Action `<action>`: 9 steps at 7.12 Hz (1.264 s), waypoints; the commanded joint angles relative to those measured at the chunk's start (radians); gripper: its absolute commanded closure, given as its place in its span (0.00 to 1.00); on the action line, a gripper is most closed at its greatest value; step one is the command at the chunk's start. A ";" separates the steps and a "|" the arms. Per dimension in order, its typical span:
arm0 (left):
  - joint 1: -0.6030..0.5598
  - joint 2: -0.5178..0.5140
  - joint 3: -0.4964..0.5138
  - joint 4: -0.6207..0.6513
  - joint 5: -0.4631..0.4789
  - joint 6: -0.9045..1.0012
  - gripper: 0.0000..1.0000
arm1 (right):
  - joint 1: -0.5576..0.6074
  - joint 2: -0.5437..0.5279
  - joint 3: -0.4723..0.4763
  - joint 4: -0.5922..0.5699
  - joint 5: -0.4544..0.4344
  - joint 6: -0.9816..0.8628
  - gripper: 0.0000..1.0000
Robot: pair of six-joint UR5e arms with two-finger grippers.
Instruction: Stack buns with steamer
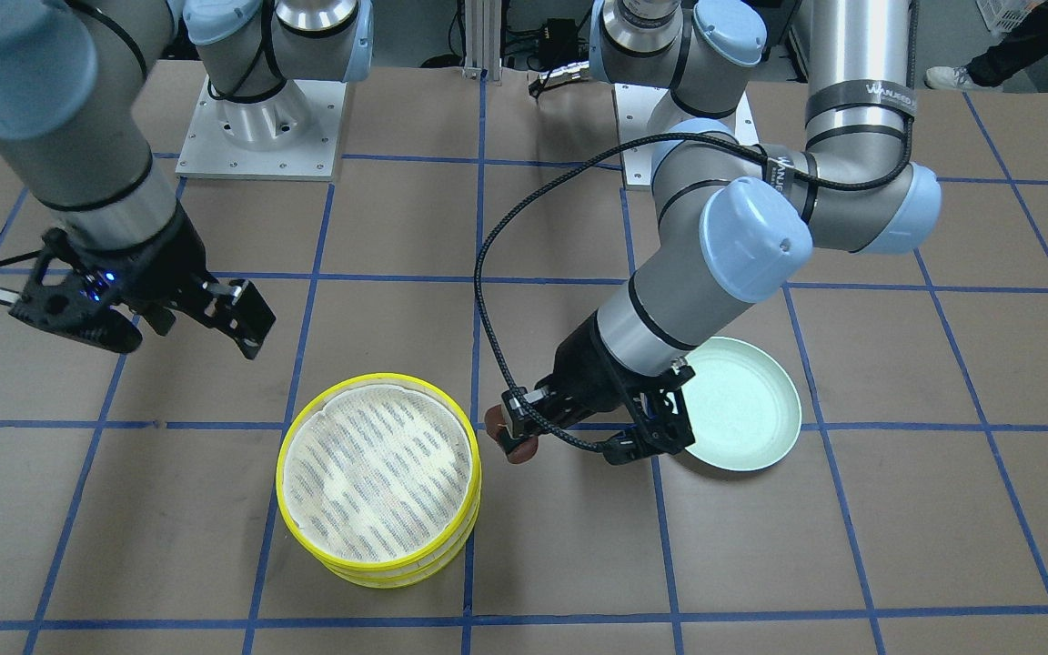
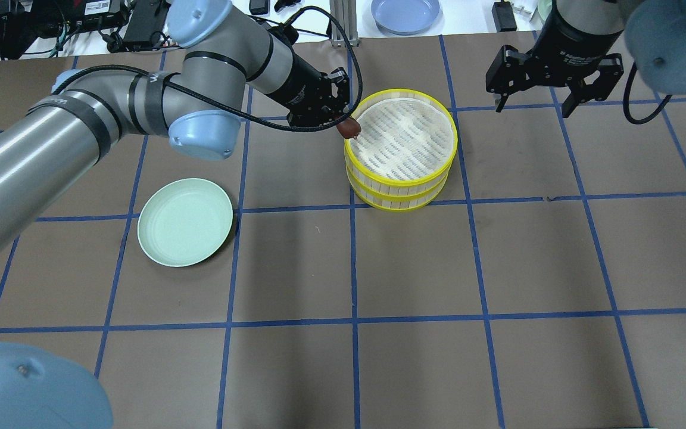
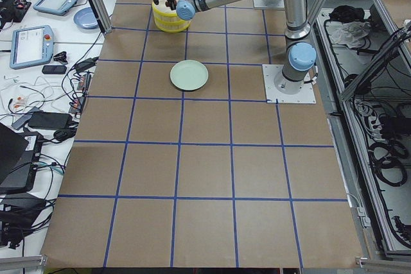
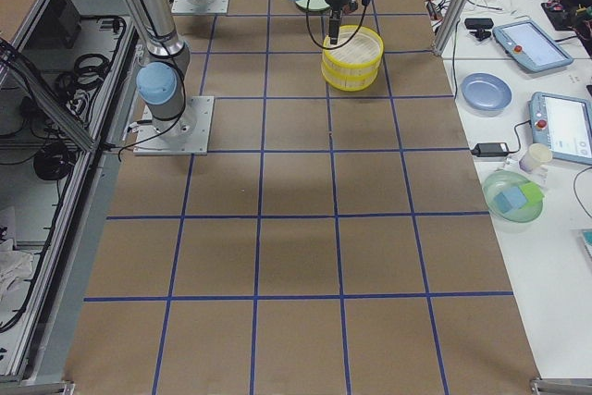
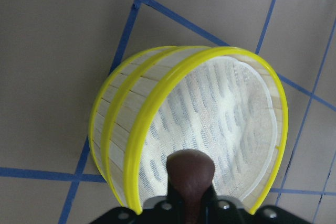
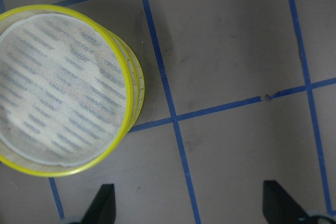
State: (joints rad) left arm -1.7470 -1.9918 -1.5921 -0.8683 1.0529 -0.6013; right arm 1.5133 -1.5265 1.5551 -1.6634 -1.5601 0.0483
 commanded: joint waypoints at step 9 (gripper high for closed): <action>0.096 0.043 0.040 -0.143 0.149 0.356 0.00 | -0.005 -0.024 -0.001 0.033 0.000 -0.151 0.00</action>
State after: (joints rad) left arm -1.6977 -1.9764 -1.5539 -0.9116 1.1365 -0.4117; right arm 1.5079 -1.5521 1.5543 -1.6302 -1.5593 -0.1036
